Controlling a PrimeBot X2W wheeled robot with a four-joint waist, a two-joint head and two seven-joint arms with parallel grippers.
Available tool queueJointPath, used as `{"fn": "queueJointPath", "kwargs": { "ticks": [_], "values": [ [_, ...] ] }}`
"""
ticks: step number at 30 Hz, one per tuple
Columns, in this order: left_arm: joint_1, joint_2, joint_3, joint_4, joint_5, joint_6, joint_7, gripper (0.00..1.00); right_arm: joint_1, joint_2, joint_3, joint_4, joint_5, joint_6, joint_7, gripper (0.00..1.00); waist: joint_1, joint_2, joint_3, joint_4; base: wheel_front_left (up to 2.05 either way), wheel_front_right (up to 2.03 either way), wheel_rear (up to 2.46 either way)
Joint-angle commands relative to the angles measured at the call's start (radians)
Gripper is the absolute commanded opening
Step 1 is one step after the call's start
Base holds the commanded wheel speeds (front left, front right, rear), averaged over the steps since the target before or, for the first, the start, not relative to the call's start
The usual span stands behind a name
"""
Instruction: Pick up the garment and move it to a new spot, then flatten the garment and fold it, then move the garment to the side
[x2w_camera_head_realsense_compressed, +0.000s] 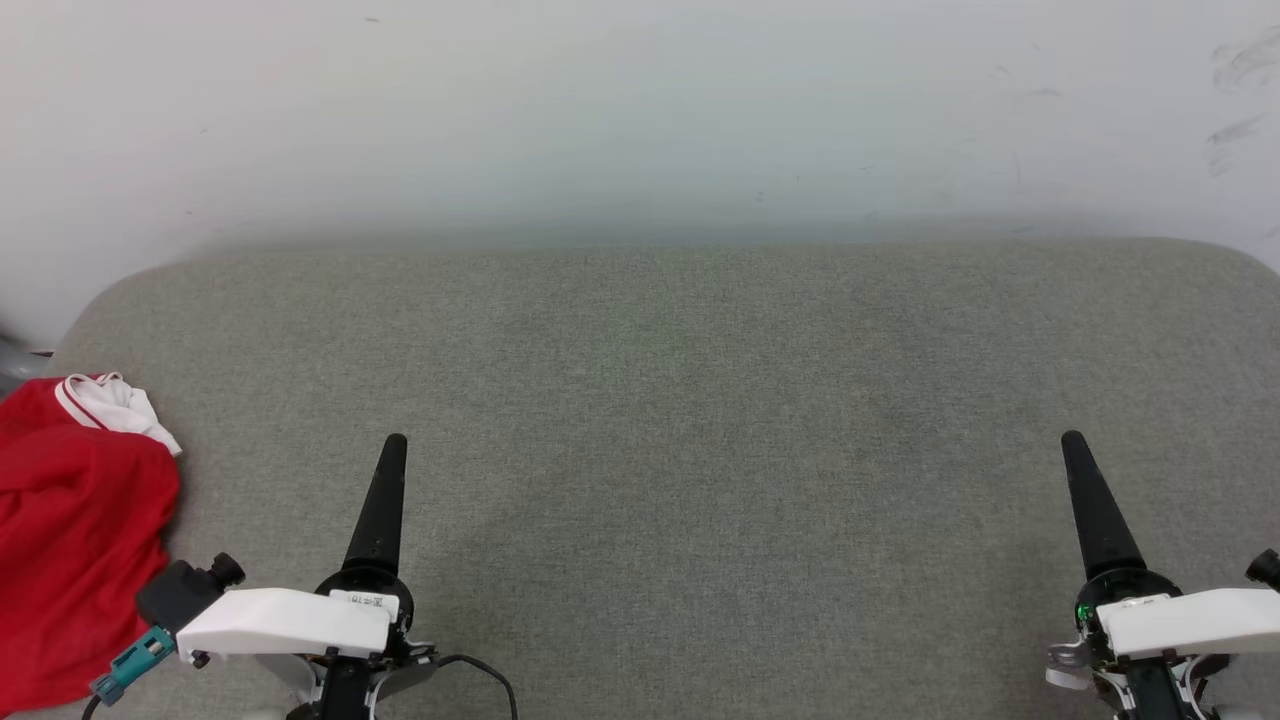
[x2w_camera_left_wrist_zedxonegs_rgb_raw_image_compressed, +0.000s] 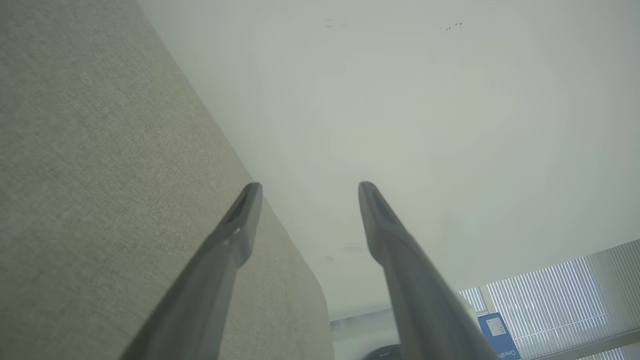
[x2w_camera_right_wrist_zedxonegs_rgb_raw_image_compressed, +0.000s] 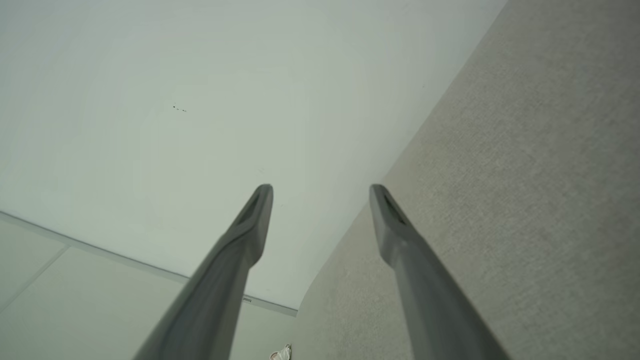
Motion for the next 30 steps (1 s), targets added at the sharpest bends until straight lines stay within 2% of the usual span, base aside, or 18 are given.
{"fn": "queueJointPath", "kwargs": {
  "ticks": [1, 17, 30],
  "values": [
    [-0.013, 0.001, -0.002, -0.026, 0.062, -0.002, -0.013, 1.0, -0.006, -0.009, 0.004, -0.023, -0.074, 0.0, -0.013, 1.0, 0.0, 0.0, 0.0, -0.001, 0.0, 0.0, 0.0],
    [0.002, 0.008, -0.009, -0.052, 0.49, -0.002, -0.066, 1.0, 0.001, 0.008, -0.004, -0.058, -0.624, 0.0, -0.035, 1.0, 0.0, 0.0, -0.001, 0.001, 0.0, 0.0, 0.0],
    [0.005, 0.014, -0.001, -0.033, 0.737, 0.0, -0.105, 1.0, 0.017, 0.017, -0.015, -0.072, -0.861, 0.0, -0.03, 1.0, 0.0, 0.0, -0.002, 0.003, 0.0, 0.0, 0.0]
  ]
}}
